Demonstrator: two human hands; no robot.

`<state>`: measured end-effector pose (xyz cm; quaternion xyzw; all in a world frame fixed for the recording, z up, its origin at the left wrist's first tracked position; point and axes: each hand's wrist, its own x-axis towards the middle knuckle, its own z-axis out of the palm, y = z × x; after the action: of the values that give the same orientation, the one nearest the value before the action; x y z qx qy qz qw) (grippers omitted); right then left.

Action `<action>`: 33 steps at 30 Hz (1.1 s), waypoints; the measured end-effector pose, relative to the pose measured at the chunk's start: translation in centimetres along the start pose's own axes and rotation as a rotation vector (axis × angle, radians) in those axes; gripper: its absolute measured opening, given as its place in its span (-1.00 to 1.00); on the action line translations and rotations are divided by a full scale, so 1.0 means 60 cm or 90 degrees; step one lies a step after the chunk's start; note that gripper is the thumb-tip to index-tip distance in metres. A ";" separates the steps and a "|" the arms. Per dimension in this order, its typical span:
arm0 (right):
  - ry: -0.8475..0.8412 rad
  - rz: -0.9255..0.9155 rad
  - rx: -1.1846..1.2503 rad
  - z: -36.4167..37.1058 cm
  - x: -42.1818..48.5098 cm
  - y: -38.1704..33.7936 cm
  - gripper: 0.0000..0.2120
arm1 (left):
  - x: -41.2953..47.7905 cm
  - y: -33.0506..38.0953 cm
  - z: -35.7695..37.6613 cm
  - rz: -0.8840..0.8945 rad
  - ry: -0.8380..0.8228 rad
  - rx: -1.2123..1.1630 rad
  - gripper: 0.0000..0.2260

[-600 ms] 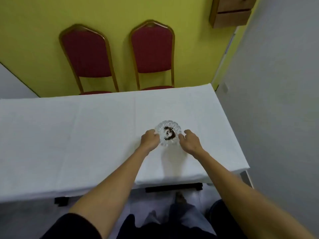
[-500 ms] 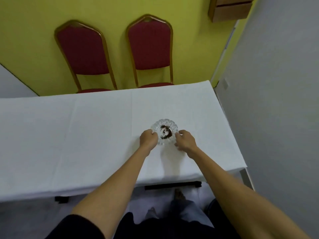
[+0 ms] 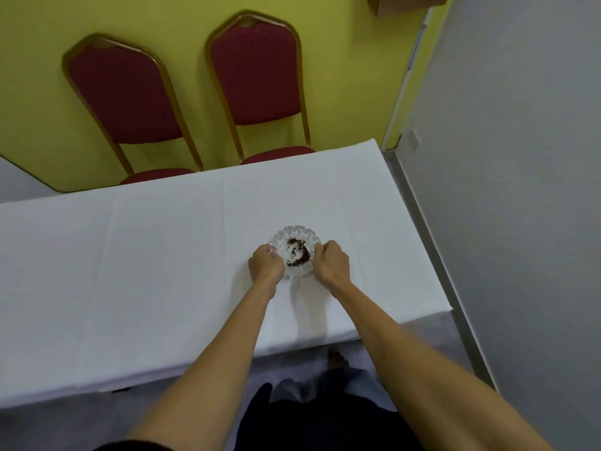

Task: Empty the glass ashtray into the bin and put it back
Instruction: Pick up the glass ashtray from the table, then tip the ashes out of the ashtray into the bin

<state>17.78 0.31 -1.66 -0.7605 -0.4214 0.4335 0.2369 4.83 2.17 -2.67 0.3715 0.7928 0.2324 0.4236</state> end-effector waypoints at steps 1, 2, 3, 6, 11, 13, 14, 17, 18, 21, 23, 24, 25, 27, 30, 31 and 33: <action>0.012 -0.001 0.014 -0.003 -0.008 0.005 -0.74 | -0.005 0.003 0.005 0.014 -0.012 -0.009 -0.70; 0.029 -0.006 0.027 -0.007 -0.017 0.010 -0.77 | -0.013 0.006 0.008 0.027 -0.023 -0.014 -0.70; 0.046 -0.009 0.039 -0.013 -0.026 0.016 -0.81 | -0.018 0.007 0.011 0.043 -0.034 -0.018 -0.71; 0.105 -0.021 0.076 -0.032 -0.060 0.043 -0.82 | -0.044 0.009 0.011 0.086 -0.085 -0.024 -0.76; 0.241 0.024 0.126 -0.055 -0.138 0.093 -0.80 | -0.097 0.006 0.028 0.198 -0.207 0.016 -0.76; 0.307 0.057 0.150 -0.064 -0.169 0.122 -0.79 | -0.130 0.006 0.042 0.261 -0.238 0.037 -0.77; 0.340 0.074 0.165 -0.070 -0.186 0.138 -0.77 | -0.150 0.008 0.052 0.294 -0.254 0.045 -0.79; 0.423 0.125 0.232 -0.091 -0.247 0.191 -0.77 | -0.221 0.003 0.089 0.392 -0.308 0.095 -0.84; 0.448 0.141 0.255 -0.100 -0.269 0.209 -0.77 | -0.243 -0.002 0.103 0.424 -0.335 0.114 -0.83; 0.515 0.178 0.283 -0.126 -0.334 0.260 -0.77 | -0.303 -0.020 0.147 0.517 -0.411 0.184 -0.76; 0.557 0.196 0.298 -0.139 -0.370 0.295 -0.77 | -0.337 -0.038 0.177 0.584 -0.454 0.240 -0.72; 0.576 0.213 0.305 -0.143 -0.386 0.313 -0.78 | -0.354 -0.048 0.191 0.610 -0.476 0.272 -0.70; 0.592 0.229 0.310 -0.147 -0.400 0.332 -0.78 | -0.373 -0.057 0.203 0.631 -0.499 0.295 -0.69; 0.620 0.269 0.316 -0.152 -0.425 0.366 -0.77 | -0.409 -0.077 0.227 0.659 -0.540 0.312 -0.67; 0.647 0.314 0.334 -0.154 -0.457 0.422 -0.74 | -0.454 -0.110 0.262 0.691 -0.567 0.334 -0.66; 0.651 0.322 0.337 -0.155 -0.465 0.441 -0.74 | -0.465 -0.123 0.275 0.694 -0.576 0.340 -0.65; 0.646 0.342 0.326 -0.153 -0.476 0.480 -0.77 | -0.485 -0.151 0.299 0.690 -0.588 0.358 -0.65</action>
<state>30.52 -39.20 -4.74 -0.8700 0.0664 0.1498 0.4651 27.05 -25.32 -3.88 0.8618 0.2715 0.0187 0.4281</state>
